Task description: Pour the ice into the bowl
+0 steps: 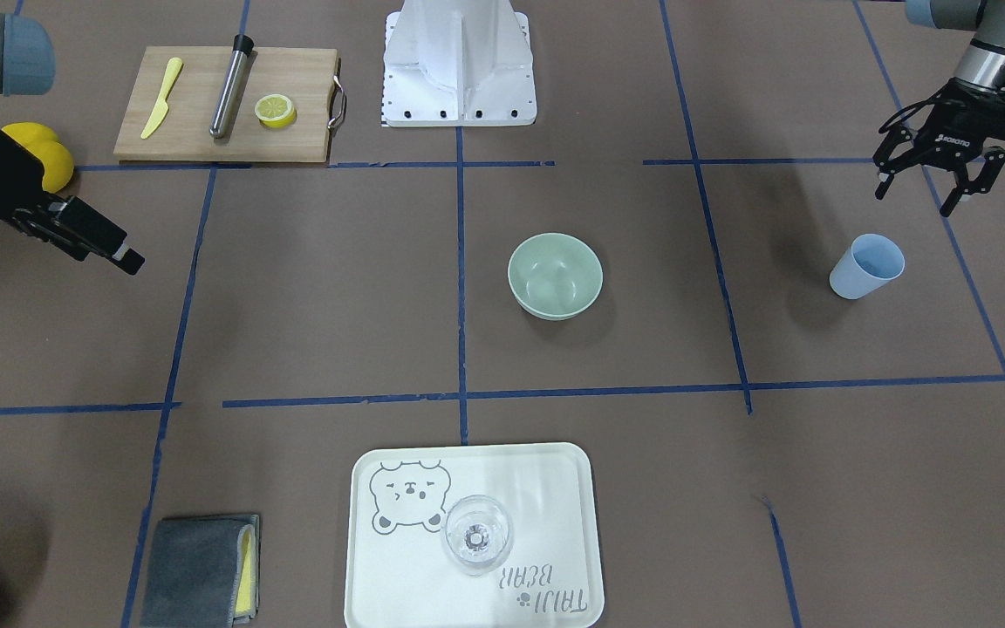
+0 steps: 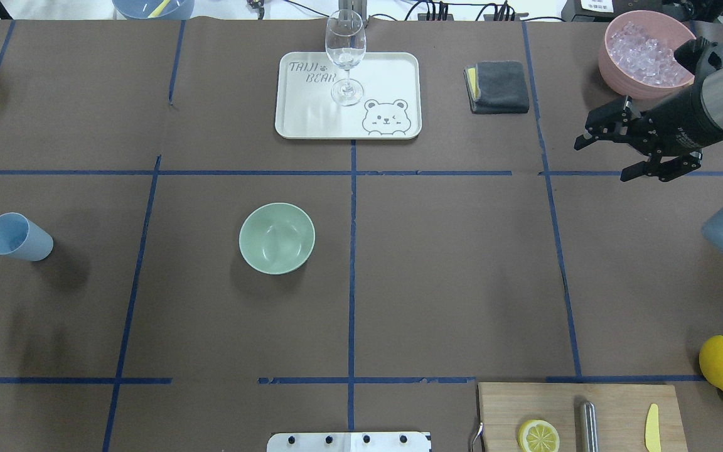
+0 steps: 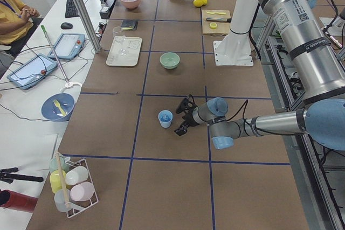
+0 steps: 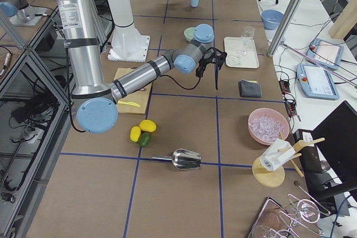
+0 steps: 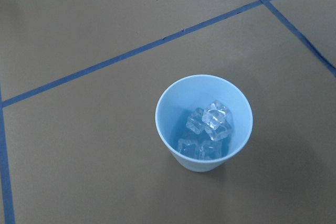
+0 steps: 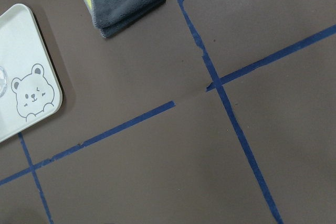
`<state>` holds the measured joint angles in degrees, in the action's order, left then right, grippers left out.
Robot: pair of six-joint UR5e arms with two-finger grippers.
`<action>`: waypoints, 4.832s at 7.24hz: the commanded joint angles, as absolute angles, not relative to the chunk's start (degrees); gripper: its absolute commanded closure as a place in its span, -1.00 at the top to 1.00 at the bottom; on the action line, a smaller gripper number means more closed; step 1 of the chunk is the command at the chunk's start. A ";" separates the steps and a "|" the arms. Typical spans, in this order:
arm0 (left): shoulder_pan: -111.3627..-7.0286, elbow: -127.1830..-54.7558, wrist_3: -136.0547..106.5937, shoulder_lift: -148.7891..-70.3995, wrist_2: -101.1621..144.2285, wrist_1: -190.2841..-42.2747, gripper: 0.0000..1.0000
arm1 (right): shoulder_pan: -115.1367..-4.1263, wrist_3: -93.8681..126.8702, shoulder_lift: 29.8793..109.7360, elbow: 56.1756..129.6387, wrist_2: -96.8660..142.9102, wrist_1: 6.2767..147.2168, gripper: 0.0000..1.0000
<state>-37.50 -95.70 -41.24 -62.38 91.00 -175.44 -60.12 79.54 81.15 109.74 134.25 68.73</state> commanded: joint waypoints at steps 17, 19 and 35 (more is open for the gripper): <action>-17.84 -80.08 -57.48 -76.01 42.03 -184.66 0.99 | -60.64 79.63 80.86 110.74 134.30 68.47 1.00; -17.84 -77.35 -57.30 -79.17 38.94 -184.75 0.99 | -60.91 79.63 80.95 111.09 134.38 68.47 1.00; -24.35 -85.41 -37.03 -85.93 50.41 -184.66 -1.00 | -62.57 79.63 81.03 111.44 134.38 68.47 1.00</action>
<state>-23.74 -82.44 -41.80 -83.72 45.95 -185.01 -62.11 79.63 80.94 111.31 134.34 68.47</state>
